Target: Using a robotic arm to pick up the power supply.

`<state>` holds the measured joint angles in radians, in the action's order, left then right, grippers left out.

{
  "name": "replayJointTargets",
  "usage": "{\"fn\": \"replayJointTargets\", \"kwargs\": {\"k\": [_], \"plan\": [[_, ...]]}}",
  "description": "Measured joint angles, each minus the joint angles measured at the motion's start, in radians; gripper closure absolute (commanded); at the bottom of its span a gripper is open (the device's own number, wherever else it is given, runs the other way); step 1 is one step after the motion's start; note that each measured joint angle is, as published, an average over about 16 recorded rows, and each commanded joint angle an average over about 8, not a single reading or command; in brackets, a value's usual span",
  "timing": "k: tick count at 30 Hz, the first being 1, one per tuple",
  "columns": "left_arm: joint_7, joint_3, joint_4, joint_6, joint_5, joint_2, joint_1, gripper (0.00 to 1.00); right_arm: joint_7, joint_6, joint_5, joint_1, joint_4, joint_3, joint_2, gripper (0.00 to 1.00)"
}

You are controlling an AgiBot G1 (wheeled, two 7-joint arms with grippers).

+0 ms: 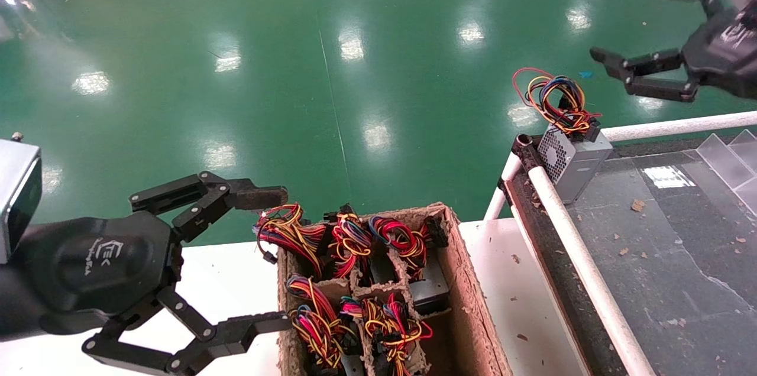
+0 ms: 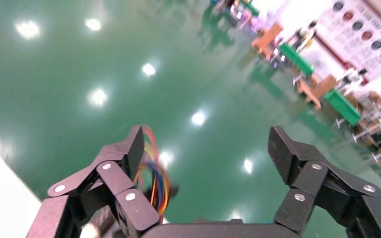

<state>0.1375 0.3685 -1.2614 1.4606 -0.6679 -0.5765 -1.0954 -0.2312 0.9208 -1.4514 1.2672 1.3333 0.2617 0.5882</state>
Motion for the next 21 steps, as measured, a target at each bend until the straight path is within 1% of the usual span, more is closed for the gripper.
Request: {"fn": "replayJointTargets", "kwargs": {"k": [21], "plan": [[0.000,0.000,0.000,0.000,0.000,0.000,0.000,0.00,0.015,0.208,0.266,-0.071,-0.018,0.004,0.008,0.00]]}}
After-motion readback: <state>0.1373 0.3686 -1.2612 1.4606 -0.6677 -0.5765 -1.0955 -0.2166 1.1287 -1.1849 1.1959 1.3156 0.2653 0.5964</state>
